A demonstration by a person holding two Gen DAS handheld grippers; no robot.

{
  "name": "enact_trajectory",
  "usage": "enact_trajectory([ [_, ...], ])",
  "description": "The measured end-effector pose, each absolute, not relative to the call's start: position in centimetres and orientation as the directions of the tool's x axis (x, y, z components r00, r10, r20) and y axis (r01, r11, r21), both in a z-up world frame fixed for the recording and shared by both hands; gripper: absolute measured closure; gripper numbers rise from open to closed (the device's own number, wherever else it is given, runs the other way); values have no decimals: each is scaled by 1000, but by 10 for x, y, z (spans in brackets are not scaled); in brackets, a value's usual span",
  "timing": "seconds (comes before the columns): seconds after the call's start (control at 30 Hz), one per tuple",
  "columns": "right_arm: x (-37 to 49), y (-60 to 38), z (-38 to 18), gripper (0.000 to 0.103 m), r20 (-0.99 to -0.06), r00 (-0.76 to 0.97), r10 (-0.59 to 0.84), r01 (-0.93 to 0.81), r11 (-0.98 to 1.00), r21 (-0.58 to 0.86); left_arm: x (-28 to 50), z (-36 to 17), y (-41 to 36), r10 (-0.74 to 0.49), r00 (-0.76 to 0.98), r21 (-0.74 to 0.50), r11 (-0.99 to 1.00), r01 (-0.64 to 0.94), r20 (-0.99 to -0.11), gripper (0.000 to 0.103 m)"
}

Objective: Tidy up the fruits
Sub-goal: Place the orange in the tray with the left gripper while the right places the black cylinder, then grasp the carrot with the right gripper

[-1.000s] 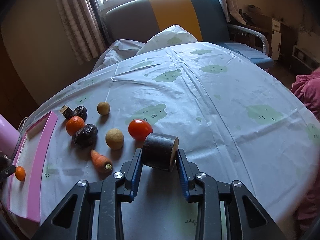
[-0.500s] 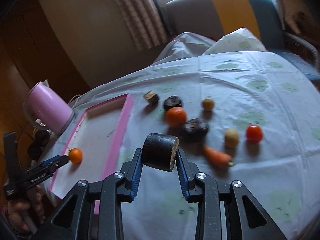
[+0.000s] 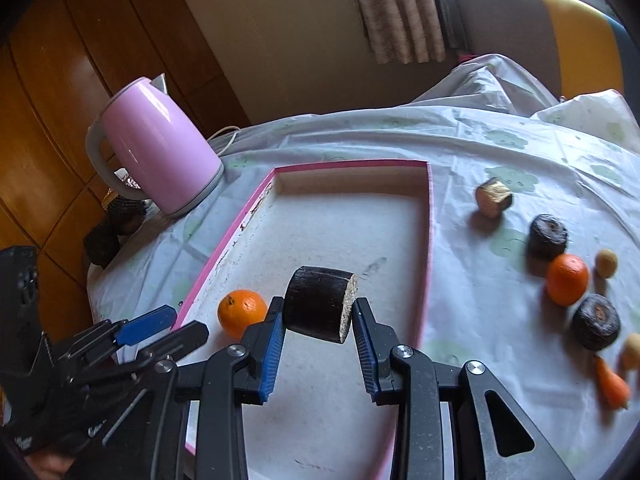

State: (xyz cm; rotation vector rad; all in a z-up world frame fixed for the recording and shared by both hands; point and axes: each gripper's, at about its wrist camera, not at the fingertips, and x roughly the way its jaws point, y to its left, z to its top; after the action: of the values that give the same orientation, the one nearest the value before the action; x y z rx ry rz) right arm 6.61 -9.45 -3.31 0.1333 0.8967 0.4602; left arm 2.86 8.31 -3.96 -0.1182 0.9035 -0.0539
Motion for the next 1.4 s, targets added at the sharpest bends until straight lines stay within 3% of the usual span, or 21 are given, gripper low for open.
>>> enact_trajectory([
  [0.37,42,-108,-21,16,-673,662,330,-294,940,173,25,-35,75,-100,630,-113,993,19,-770,53],
  [0.57,13,-124,-5,1,-582,790,195,-237,971,5,21,-30,67,-111,645,-108,993,45,-756,48],
  [0.77,6,-143,-4,0,-580,813,57,-127,988,-82,19,-28,59,-117,648,-95,993,69,-752,47],
  [1.0,0,-175,-8,2,-601,798,49,-75,997,-17,17,-26,51,-124,648,-85,992,91,-752,47],
  [1.07,-2,-183,-10,13,-614,788,47,-55,998,6,16,-26,47,-127,648,-82,992,99,-751,47],
  [1.13,-4,-194,-13,15,-624,780,51,-32,999,42,16,-25,44,-130,647,-77,991,110,-751,47],
  [1.4,-8,-239,-22,15,-658,753,-13,100,990,95,14,-24,23,-194,636,-83,976,201,-747,42],
])
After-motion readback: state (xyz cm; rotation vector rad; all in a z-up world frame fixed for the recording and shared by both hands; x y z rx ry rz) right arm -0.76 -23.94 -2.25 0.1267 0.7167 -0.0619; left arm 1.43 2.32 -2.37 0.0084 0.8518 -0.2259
